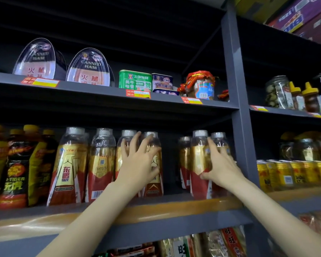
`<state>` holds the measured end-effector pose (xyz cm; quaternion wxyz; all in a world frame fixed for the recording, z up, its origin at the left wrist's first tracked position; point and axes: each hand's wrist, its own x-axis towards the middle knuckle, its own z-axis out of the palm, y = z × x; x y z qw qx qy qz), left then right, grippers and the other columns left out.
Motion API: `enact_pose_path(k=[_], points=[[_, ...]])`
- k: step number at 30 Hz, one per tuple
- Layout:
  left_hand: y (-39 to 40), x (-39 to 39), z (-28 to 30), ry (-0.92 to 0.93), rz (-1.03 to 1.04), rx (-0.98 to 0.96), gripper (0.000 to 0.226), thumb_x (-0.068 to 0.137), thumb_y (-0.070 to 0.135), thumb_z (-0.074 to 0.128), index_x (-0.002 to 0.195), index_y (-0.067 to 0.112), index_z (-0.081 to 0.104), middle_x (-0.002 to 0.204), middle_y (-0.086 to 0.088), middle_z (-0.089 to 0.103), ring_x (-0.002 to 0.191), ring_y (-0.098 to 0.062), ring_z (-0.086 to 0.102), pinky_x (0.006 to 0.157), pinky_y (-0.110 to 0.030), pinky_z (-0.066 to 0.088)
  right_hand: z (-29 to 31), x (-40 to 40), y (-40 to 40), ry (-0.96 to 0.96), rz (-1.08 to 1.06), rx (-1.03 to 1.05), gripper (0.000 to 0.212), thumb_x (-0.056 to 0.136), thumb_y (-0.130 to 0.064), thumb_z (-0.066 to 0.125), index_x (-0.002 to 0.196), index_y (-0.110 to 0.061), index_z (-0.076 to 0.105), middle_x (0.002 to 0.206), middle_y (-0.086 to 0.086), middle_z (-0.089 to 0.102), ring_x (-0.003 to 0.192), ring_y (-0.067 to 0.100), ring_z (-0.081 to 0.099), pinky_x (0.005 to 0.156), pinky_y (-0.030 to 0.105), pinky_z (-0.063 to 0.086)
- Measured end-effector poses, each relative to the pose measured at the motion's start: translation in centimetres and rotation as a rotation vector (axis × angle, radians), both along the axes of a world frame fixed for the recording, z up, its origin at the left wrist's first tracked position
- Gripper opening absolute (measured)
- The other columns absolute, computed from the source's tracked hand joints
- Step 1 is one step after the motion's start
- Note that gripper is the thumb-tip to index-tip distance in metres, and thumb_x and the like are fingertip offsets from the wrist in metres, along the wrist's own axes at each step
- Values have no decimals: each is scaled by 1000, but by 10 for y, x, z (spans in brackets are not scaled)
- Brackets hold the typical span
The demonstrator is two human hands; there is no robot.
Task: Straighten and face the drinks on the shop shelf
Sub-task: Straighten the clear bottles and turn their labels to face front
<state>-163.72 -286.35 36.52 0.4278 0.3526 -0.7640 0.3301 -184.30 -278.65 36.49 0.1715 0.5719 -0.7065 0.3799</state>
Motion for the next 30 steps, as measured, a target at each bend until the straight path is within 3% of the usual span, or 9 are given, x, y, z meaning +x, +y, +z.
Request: enact_pose_path(k=[3, 7, 11, 14, 16, 18, 22, 25, 30], points=[[-6, -1, -3, 43, 29, 39, 67, 78, 39, 68, 138, 33, 40, 158, -4, 6, 143, -35, -10, 101, -56, -18, -4, 1, 1, -16, 5, -4, 117, 78, -18, 76, 148, -35, -16, 154, 13, 16, 120, 29, 51, 88, 37, 48], [-8, 0, -2, 1, 138, 161, 81, 84, 42, 62, 147, 35, 12, 155, -1, -20, 137, -35, -29, 104, -61, -15, -10, 6, -20, 65, -48, -24, 108, 83, -14, 71, 149, -30, -14, 147, 18, 25, 105, 25, 58, 79, 29, 49], [-7, 3, -5, -4, 129, 178, 79, 88, 34, 59, 148, 34, 7, 155, -1, -20, 136, -35, -31, 107, -62, -9, -16, 4, -46, 40, -154, 98, 107, 85, -3, 64, 148, -24, -21, 142, 19, 32, 112, 30, 53, 86, 37, 53], [-6, 3, -6, -19, 141, 178, 79, 89, 35, 56, 148, 34, 3, 156, -1, -19, 135, -34, -34, 107, -62, -9, -10, 5, -45, 2, -151, 102, 103, 86, -11, 66, 149, -18, -16, 144, 19, 31, 117, 29, 51, 91, 36, 50], [-6, 2, -6, -25, 131, 186, 79, 90, 35, 54, 148, 33, 1, 156, 0, -18, 129, -31, -39, 107, -62, -9, -7, 8, -40, 103, -140, 9, 104, 84, -19, 70, 150, -23, -10, 149, 18, 18, 127, 32, 42, 95, 37, 48], [-7, 1, -6, -28, 133, 189, 78, 91, 35, 52, 148, 34, -1, 156, 0, -18, 124, -29, -41, 107, -62, -10, -4, 11, -40, 303, -127, 5, 104, 83, -18, 70, 149, -36, -8, 156, 11, -1, 139, 37, 20, 103, 42, 41], [-7, 2, -7, -24, 128, 187, 76, 92, 35, 50, 148, 33, 0, 157, 0, -14, 123, -28, -42, 107, -61, -10, 5, 9, -47, 723, -235, 221, 76, 90, -30, 61, 150, -36, 14, 157, 1, -21, 143, 39, -15, 115, 55, 3], [-6, 2, -7, -15, 123, 179, 72, 92, 36, 48, 148, 34, 2, 157, 1, -11, 132, -31, -36, 108, -61, -9, 8, 6, -48, 852, -328, 297, 68, 93, -40, 54, 150, -33, 18, 158, 4, -19, 142, 37, -20, 113, 56, -8], [-4, 3, -8, -23, 132, 173, 74, 92, 36, 49, 148, 33, 2, 158, 1, -7, 137, -33, -30, 109, -61, -6, 7, 3, -43, 843, -363, 307, 65, 95, -28, 54, 150, -31, 21, 158, 6, -17, 143, 38, -18, 116, 51, -3]])
